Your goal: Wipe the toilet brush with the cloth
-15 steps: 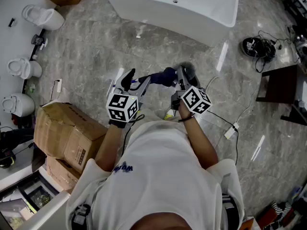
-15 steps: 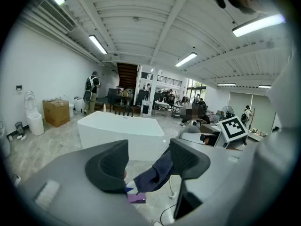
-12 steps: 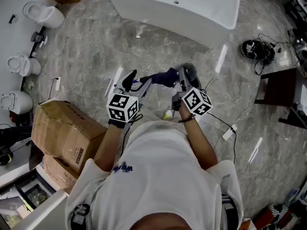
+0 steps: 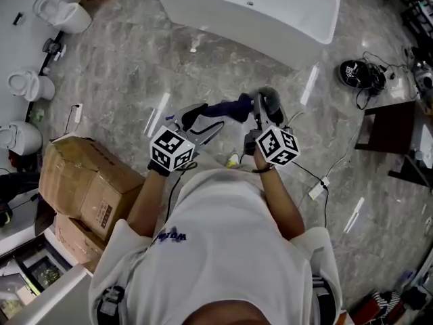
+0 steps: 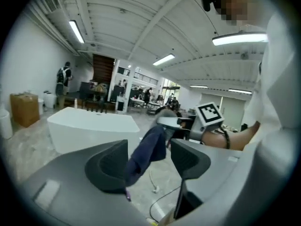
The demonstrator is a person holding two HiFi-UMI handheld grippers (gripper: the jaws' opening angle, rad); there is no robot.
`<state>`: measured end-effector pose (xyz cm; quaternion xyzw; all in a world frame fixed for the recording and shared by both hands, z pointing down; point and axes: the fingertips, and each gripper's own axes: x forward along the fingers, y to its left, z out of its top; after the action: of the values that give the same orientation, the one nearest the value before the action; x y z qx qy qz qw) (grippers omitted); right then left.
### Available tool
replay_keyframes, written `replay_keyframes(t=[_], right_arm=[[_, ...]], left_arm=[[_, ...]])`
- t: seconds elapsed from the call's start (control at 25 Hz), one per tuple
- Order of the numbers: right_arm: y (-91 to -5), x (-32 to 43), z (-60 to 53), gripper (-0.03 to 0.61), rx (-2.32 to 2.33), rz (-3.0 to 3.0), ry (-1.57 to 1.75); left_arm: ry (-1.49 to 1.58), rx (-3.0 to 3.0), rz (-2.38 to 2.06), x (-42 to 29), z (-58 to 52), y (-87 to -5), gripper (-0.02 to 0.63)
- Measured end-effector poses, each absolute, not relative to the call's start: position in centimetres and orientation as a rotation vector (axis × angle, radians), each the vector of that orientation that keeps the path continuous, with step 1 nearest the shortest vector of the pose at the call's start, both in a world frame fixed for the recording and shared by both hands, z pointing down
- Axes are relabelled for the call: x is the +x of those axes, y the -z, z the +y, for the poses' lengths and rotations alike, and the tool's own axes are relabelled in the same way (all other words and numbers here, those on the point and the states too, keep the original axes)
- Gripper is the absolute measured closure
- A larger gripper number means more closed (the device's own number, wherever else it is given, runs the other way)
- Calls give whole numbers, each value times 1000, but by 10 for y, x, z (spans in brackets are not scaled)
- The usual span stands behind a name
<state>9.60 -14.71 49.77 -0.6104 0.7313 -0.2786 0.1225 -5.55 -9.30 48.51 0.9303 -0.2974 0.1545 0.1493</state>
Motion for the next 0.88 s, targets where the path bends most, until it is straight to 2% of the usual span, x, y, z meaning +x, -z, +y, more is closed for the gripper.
replay_keyframes(t=[0.28, 0.36, 0.48, 0.8, 0.88], right_arm=[[-467, 46, -138, 364, -1643, 2376, 707], [-461, 40, -137, 356, -1586, 2397, 716], [-458, 40, -138, 342, -1532, 2391, 748], [-463, 36, -135, 347, -1491, 2387, 824], [-463, 32, -135, 347, -1471, 2437, 801]], left_arm=[[-678, 2815, -682, -35, -95, -494, 343], [-752, 2824, -615, -29, -89, -497, 512], [-795, 2815, -528, -18, -81, -501, 526], [-797, 2867, -559, 2, -85, -503, 498], [-829, 2864, -541, 5, -86, -503, 561]])
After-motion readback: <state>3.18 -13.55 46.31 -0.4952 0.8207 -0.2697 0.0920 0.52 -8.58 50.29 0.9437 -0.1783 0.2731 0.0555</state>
